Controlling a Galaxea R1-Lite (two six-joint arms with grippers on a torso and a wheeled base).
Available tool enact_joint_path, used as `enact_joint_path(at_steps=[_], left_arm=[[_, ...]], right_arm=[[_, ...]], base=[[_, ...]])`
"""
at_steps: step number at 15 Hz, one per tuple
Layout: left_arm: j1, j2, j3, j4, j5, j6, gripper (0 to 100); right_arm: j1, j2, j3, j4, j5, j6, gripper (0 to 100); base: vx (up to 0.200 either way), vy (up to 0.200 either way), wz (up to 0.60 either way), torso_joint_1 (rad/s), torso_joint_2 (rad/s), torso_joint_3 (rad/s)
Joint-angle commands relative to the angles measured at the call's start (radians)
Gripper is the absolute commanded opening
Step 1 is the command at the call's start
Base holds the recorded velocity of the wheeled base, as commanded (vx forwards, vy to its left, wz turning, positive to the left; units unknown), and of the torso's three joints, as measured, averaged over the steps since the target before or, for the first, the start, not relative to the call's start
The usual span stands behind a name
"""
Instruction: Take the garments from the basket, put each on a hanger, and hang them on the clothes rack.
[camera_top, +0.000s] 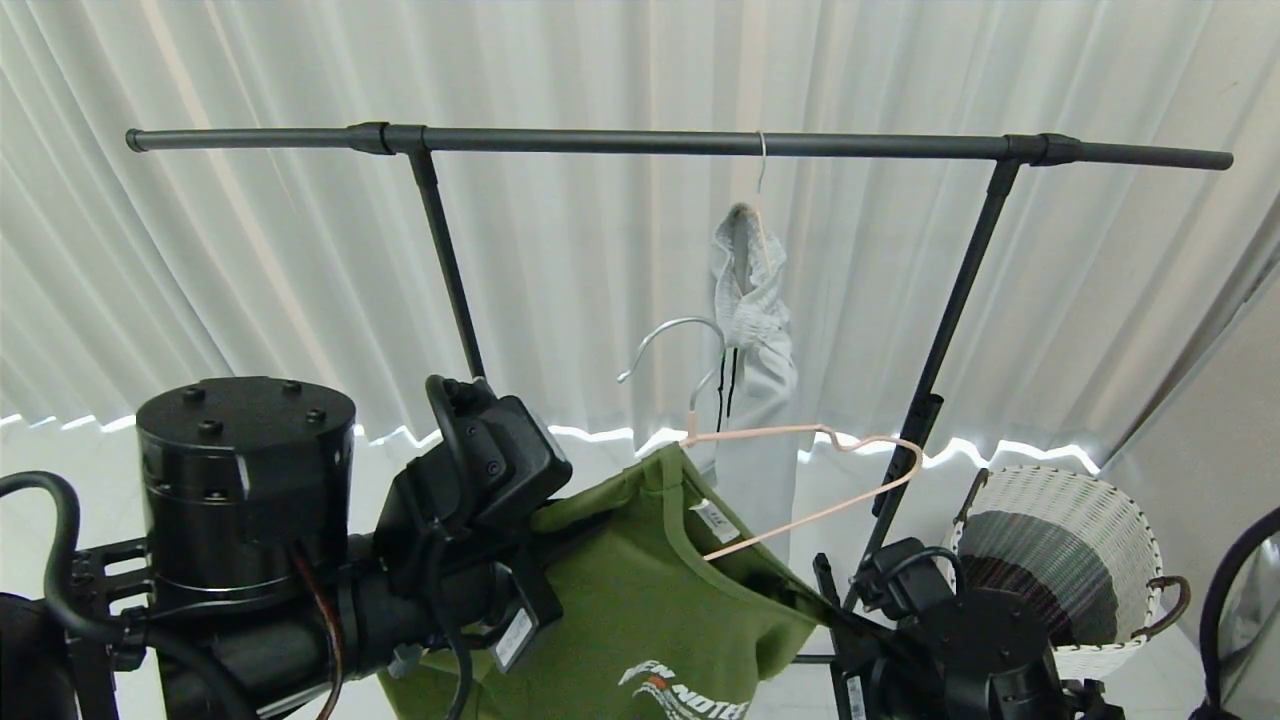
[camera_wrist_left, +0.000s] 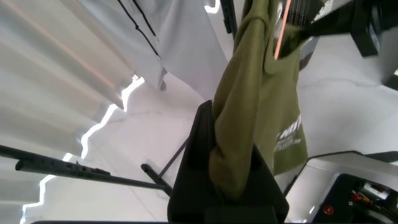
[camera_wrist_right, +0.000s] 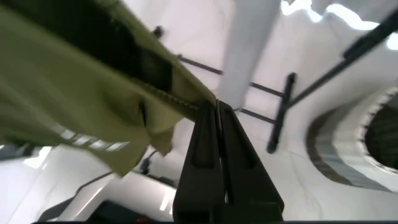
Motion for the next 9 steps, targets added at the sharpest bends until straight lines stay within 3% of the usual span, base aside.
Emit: enact_joint_path(at_steps=[1, 5, 9], left_arm=[[0.000, -0.005, 0.008, -0.001, 0.000, 0.000, 0], [0.000, -0.017, 0.033, -0.001, 0.002, 0.004, 0], [0.003, -0.019, 0.086, -0.001, 0.003, 0.008, 0]], right_arm=[[-0.073, -0.031, 0.021, 0.000, 0.003, -0.009, 0], [-0.193, -0.081, 0.024, 0.000, 0.011, -0.033, 0], [-0.315, -0.144, 0.024, 0.002, 0.080, -0.102, 0]], base=[[0.000, 0.000, 0.00, 0.000, 0.00, 0.000], [0.000, 0.000, 0.00, 0.000, 0.00, 0.000], [0.000, 0.000, 0.00, 0.000, 0.00, 0.000]])
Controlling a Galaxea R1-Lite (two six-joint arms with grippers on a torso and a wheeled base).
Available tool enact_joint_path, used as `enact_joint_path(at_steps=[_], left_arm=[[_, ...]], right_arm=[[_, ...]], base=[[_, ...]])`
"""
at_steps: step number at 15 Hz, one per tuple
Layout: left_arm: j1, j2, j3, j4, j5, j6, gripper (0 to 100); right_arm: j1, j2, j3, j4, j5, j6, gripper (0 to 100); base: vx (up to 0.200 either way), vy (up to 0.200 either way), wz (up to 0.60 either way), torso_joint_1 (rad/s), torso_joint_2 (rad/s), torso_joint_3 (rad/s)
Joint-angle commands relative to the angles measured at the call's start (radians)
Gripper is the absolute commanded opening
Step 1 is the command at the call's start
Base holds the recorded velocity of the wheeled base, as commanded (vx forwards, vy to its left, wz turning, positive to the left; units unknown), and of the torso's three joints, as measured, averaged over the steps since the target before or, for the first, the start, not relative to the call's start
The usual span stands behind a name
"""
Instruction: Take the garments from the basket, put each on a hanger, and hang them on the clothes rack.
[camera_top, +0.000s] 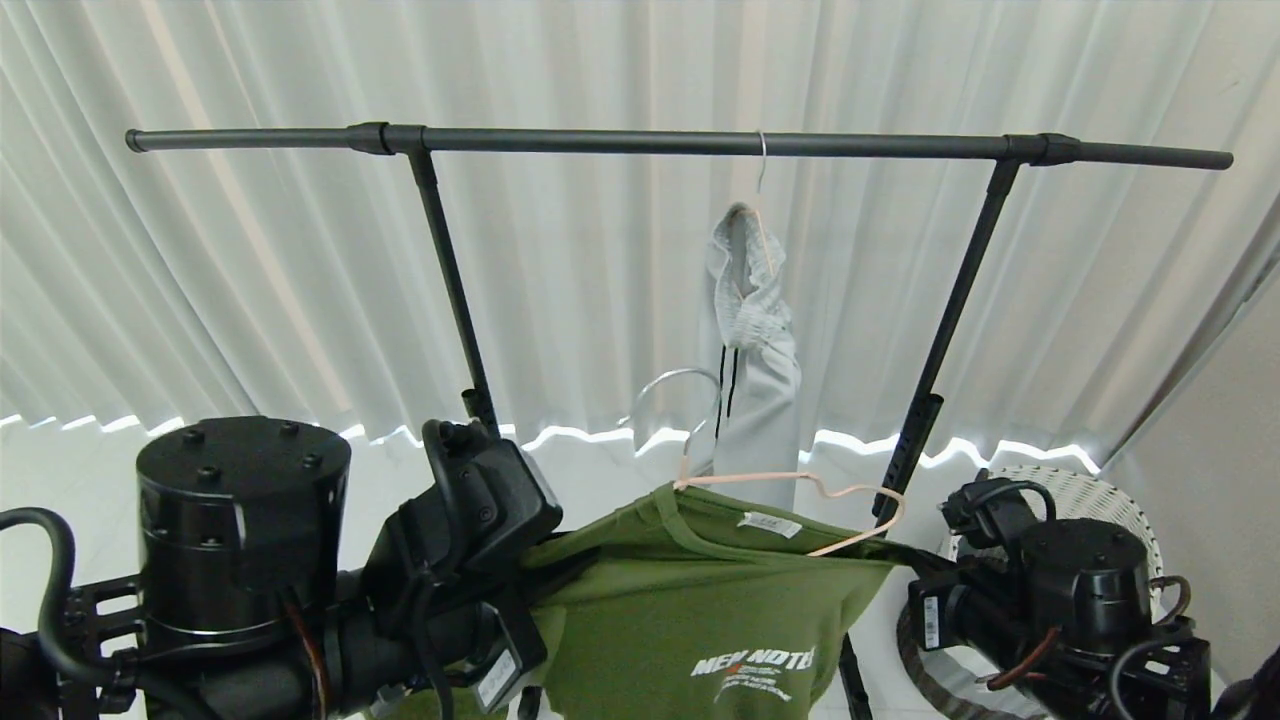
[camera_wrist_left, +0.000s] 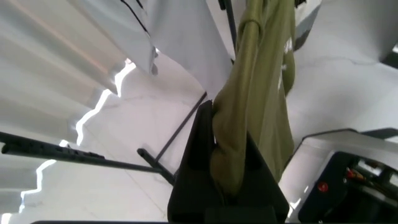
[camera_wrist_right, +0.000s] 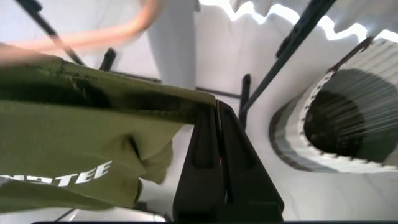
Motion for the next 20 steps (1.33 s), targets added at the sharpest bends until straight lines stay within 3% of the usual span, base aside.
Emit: enact_joint_path(at_steps=[1, 7, 12, 16, 20], left_arm=[[0.001, -0.004, 0.025, 0.000, 0.000, 0.000, 0], [0.002, 0.007, 0.076, 0.001, 0.043, 0.006, 0], [0.001, 0.025, 0.096, 0.001, 0.100, 0.006, 0], [0.002, 0.022, 0.097, 0.001, 0.100, 0.003, 0], [0.002, 0.017, 0.096, 0.000, 0.100, 0.001, 0]], right_arm=[[-0.065, -0.051, -0.001, 0.001, 0.026, -0.026, 0], [-0.076, -0.118, -0.001, 0.007, 0.039, -0.046, 0], [-0.076, -0.199, -0.018, 0.047, 0.131, -0.121, 0], [-0.052, -0.304, -0.082, 0.190, 0.180, -0.138, 0], [0.050, -0.446, -0.143, 0.395, 0.221, -0.137, 0]], base=[[0.000, 0.000, 0.00, 0.000, 0.00, 0.000], [0.000, 0.000, 0.00, 0.000, 0.00, 0.000], [0.000, 0.000, 0.00, 0.000, 0.00, 0.000], [0.000, 0.000, 0.00, 0.000, 0.00, 0.000], [0.000, 0.000, 0.00, 0.000, 0.00, 0.000]])
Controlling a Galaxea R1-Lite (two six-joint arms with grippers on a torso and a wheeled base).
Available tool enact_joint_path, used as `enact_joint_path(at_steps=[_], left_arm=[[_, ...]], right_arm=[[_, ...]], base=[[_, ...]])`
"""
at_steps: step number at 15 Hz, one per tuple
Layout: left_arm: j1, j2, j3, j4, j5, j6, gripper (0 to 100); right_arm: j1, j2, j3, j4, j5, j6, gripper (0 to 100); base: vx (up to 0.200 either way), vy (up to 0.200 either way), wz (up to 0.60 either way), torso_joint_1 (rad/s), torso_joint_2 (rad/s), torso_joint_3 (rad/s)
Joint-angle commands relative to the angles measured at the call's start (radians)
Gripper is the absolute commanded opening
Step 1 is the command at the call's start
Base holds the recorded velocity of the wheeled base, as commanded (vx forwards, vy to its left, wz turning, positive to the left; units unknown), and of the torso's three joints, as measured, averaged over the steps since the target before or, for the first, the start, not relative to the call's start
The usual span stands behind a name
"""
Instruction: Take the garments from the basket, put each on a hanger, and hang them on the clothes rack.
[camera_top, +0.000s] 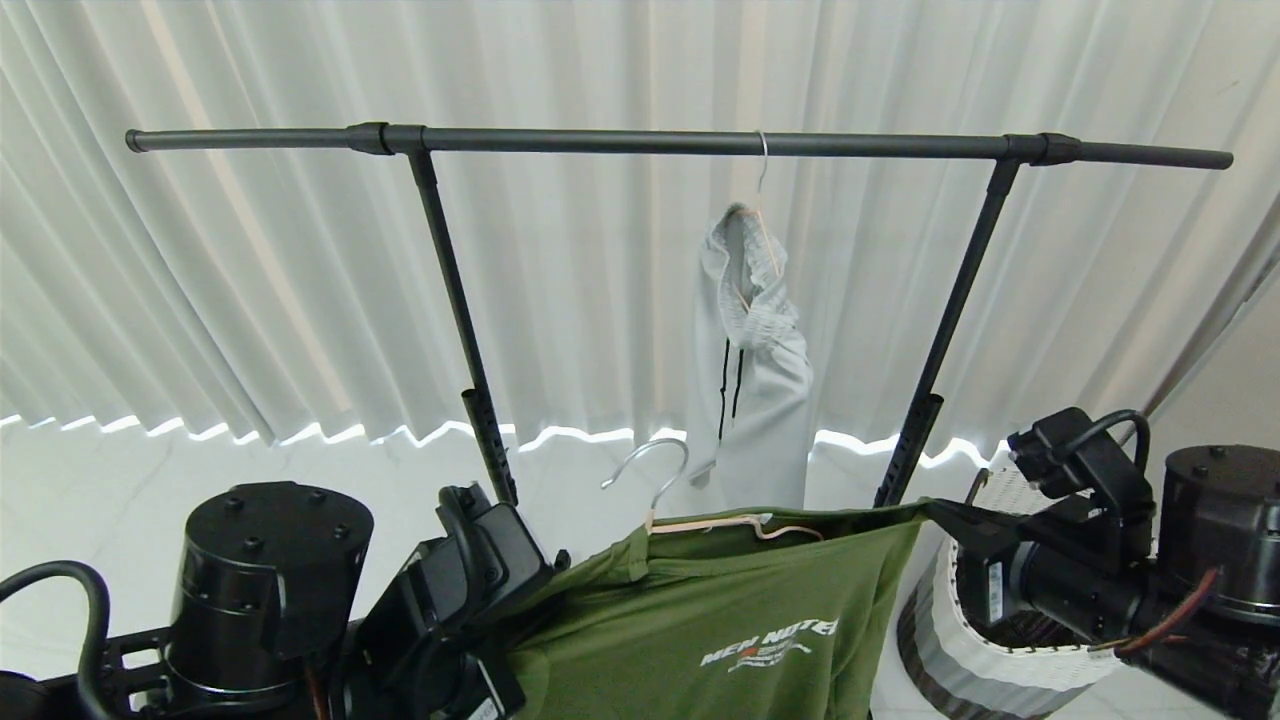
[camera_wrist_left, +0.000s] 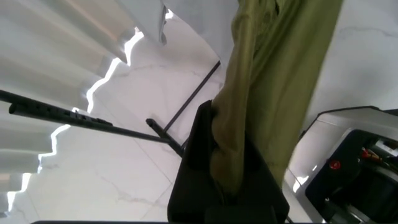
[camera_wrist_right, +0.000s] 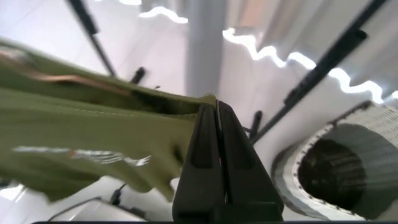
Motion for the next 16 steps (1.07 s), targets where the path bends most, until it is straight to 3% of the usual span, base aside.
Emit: enact_joint_path(at_steps=[1, 6, 12, 13, 16], left_arm=[[0.000, -0.001, -0.001, -0.001, 0.000, -0.001, 0], [-0.002, -0.002, -0.006, -0.030, -0.005, -0.007, 0], [-0.003, -0.005, -0.004, -0.115, -0.058, -0.015, 0], [-0.003, -0.004, -0.003, -0.133, -0.066, -0.016, 0], [-0.005, -0.005, -0.001, -0.161, -0.078, -0.036, 0]], right_arm=[[0.093, -0.116, -0.033, 0.074, 0.013, 0.001, 0], [0.331, -0.228, -0.038, 0.225, 0.011, 0.001, 0], [0.412, -0.242, -0.041, 0.294, 0.023, 0.001, 0], [0.418, -0.244, -0.041, 0.313, 0.025, 0.001, 100], [0.419, -0.261, -0.024, 0.333, 0.023, -0.001, 100]], base=[[0.000, 0.000, 0.00, 0.000, 0.00, 0.000], [0.000, 0.000, 0.00, 0.000, 0.00, 0.000], [0.000, 0.000, 0.00, 0.000, 0.00, 0.000], [0.000, 0.000, 0.00, 0.000, 0.00, 0.000], [0.000, 0.000, 0.00, 0.000, 0.00, 0.000]])
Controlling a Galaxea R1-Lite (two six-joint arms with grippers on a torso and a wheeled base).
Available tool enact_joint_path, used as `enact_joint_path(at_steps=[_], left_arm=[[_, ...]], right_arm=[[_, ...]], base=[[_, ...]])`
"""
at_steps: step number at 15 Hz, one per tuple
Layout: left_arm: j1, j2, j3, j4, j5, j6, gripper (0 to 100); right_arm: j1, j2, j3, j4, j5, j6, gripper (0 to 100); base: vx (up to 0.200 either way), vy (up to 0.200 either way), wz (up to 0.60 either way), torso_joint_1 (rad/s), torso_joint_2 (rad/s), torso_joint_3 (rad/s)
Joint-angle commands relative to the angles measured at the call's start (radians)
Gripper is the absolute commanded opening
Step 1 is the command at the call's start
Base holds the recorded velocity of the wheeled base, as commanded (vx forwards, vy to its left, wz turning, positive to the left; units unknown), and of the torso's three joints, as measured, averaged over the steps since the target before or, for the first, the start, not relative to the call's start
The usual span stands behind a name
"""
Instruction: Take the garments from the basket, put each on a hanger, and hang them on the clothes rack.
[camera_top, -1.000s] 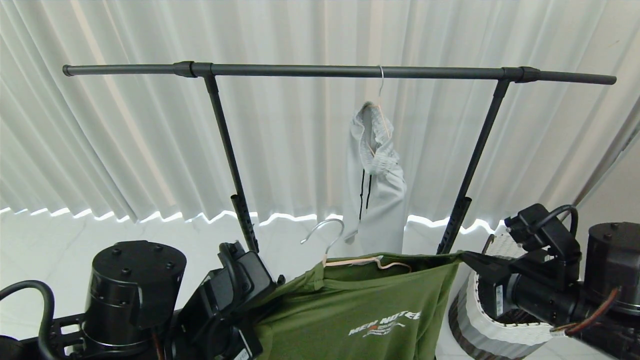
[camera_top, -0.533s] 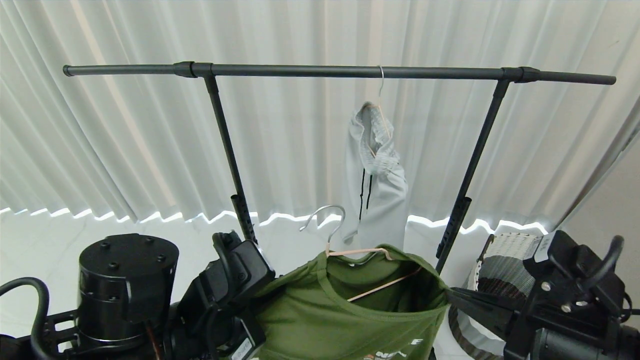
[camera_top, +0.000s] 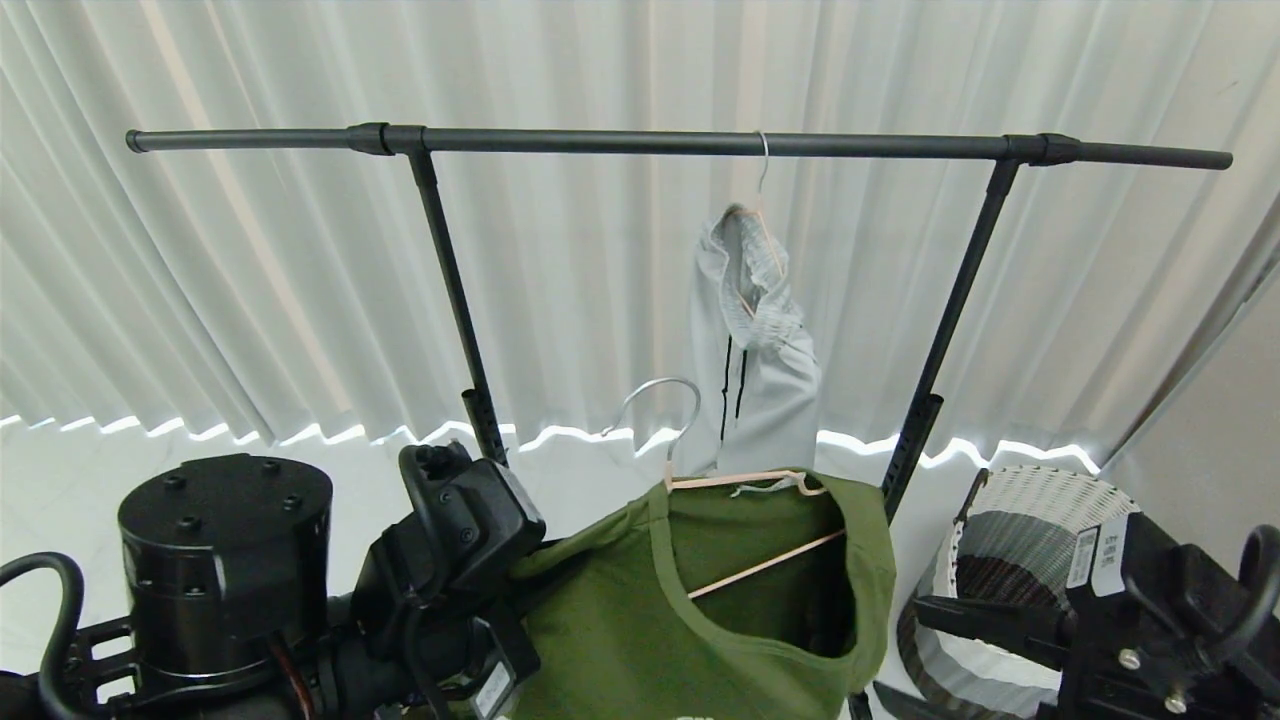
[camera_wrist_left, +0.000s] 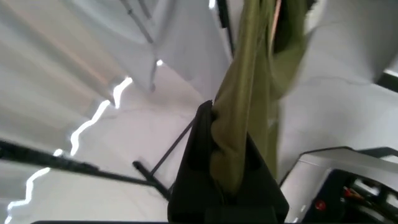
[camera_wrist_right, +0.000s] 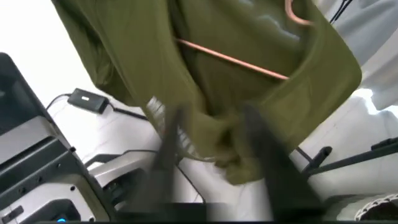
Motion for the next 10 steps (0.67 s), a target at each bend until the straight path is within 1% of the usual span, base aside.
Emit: enact_joint_path(at_steps=[1, 2, 3, 5, 6, 7, 8, 9, 10], left_arm=[[-0.001, -0.005, 0.004, -0.004, -0.014, 0.000, 0], [-0.003, -0.011, 0.011, -0.004, -0.039, 0.001, 0], [-0.004, -0.016, 0.019, -0.004, -0.077, 0.007, 0], [-0.004, -0.017, 0.025, -0.004, -0.131, 0.010, 0], [-0.004, -0.019, 0.022, -0.006, -0.177, 0.012, 0], [-0.006, -0.020, 0.020, -0.006, -0.197, 0.017, 0], [-0.007, -0.024, 0.025, -0.012, -0.213, 0.050, 0], [-0.007, -0.031, 0.034, -0.012, -0.241, 0.104, 0], [-0.007, -0.036, 0.037, -0.012, -0.266, 0.130, 0]], right_arm=[[-0.008, -0.019, 0.002, 0.036, -0.001, -0.003, 100], [-0.028, -0.039, -0.002, 0.092, 0.002, -0.017, 100], [-0.055, -0.055, -0.009, 0.126, 0.025, -0.049, 100], [-0.120, -0.073, -0.012, 0.151, 0.111, -0.117, 100], [-0.210, -0.070, -0.033, 0.172, 0.230, -0.232, 100], [-0.250, -0.055, -0.067, 0.195, 0.296, -0.281, 100], [-0.266, -0.027, -0.110, 0.226, 0.331, -0.310, 100], [-0.267, 0.008, -0.162, 0.252, 0.351, -0.325, 100], [-0.266, 0.034, -0.190, 0.261, 0.361, -0.336, 100]], base=[[0.000, 0.000, 0.00, 0.000, 0.00, 0.000], [0.000, 0.000, 0.00, 0.000, 0.00, 0.000], [0.000, 0.000, 0.00, 0.000, 0.00, 0.000], [0.000, 0.000, 0.00, 0.000, 0.00, 0.000], [0.000, 0.000, 0.00, 0.000, 0.00, 0.000], [0.000, 0.000, 0.00, 0.000, 0.00, 0.000], [0.000, 0.000, 0.00, 0.000, 0.00, 0.000], [0.000, 0.000, 0.00, 0.000, 0.00, 0.000], [0.000, 0.000, 0.00, 0.000, 0.00, 0.000]])
